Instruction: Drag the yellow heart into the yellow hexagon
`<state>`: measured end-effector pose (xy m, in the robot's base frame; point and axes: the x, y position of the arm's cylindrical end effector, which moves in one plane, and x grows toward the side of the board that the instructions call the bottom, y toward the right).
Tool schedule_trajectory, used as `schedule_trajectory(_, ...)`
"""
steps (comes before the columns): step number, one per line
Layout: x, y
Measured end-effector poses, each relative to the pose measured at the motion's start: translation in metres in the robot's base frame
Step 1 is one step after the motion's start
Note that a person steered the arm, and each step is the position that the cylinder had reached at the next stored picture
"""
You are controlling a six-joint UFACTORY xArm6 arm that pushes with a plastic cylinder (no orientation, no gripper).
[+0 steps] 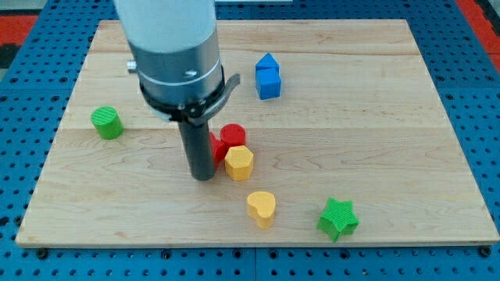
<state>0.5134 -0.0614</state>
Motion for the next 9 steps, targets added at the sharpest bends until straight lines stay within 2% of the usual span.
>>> schedule_trajectory(1,0.016,-0.056)
schedule_trajectory(2,0.104,-0.037)
schedule_trajectory(3,0.105,-0.012)
schedule_trajectory(4,0.105,0.077)
schedule_trajectory(5,0.104,0.079)
schedule_trajectory(7,0.069,0.068)
schedule_trajectory(8,0.069,0.073)
schedule_trajectory(9,0.040,0.072)
